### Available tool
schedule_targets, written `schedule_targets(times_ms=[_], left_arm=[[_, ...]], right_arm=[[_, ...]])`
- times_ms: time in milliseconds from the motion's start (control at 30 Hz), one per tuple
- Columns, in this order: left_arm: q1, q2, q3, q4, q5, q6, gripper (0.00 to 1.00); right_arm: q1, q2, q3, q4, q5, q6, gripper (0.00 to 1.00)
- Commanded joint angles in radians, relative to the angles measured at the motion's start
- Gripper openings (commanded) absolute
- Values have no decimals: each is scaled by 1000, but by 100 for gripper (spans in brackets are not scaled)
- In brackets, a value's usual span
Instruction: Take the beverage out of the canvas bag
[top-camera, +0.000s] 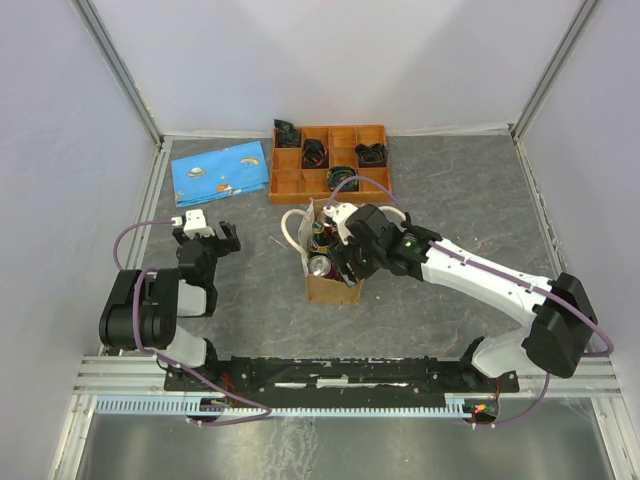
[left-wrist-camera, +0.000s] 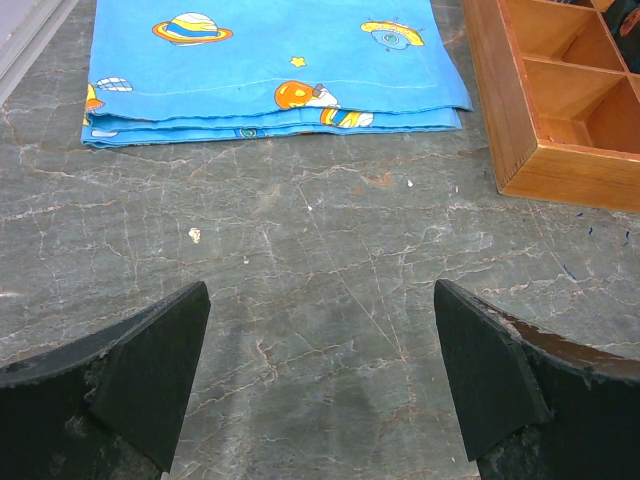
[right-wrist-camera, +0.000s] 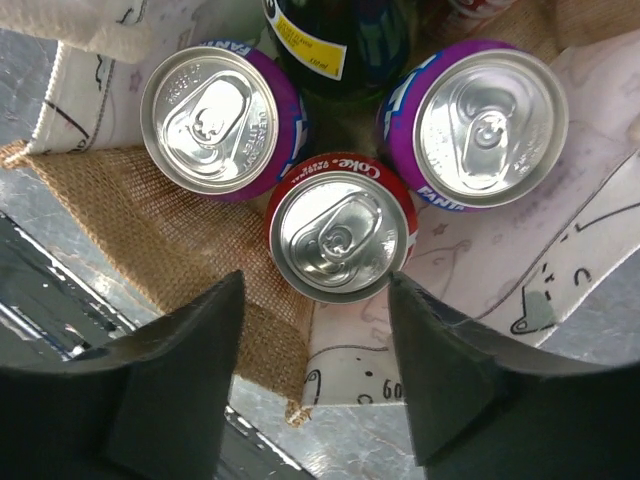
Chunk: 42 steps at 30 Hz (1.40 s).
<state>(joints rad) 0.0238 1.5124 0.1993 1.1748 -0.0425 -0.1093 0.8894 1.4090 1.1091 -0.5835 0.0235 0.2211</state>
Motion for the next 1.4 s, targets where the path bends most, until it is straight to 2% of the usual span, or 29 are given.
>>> schedule_targets(times_ms=[0, 167, 400, 633, 800, 933, 1000, 1067, 1100, 1133, 1167, 1367], left_arm=[[-4, 6, 22, 29, 0, 61, 99], [-4, 5, 22, 29, 1, 60, 99], [-5, 5, 22, 29, 1, 60, 99], [-4, 5, 22, 29, 1, 60, 99], [-3, 6, 21, 30, 1, 60, 99], [-4, 6, 21, 31, 1, 60, 99], [-4, 6, 21, 30, 1, 61, 99], [-3, 5, 22, 30, 1, 60, 99], [-4, 6, 22, 31, 1, 61, 99], [-4, 5, 22, 29, 1, 61, 99], [-4, 6, 21, 30, 1, 60, 99], [-4, 6, 21, 30, 1, 61, 99]], right_arm=[[2, -7, -12, -19, -78, 8, 77], [2, -4, -17, -49, -96, -18, 87], [2, 59, -11, -42, -15, -11, 88], [2, 132, 1, -8, 43, -4, 84], [2, 175, -2, 22, 82, 20, 77], [2, 193, -5, 33, 91, 38, 67], [2, 191, -6, 29, 96, 45, 55], [2, 183, -10, 23, 100, 47, 36], [2, 177, -10, 20, 105, 45, 22], [2, 169, -11, 16, 111, 43, 3], [2, 161, -12, 11, 119, 40, 0], [2, 41, -6, 35, 179, -5, 0]])
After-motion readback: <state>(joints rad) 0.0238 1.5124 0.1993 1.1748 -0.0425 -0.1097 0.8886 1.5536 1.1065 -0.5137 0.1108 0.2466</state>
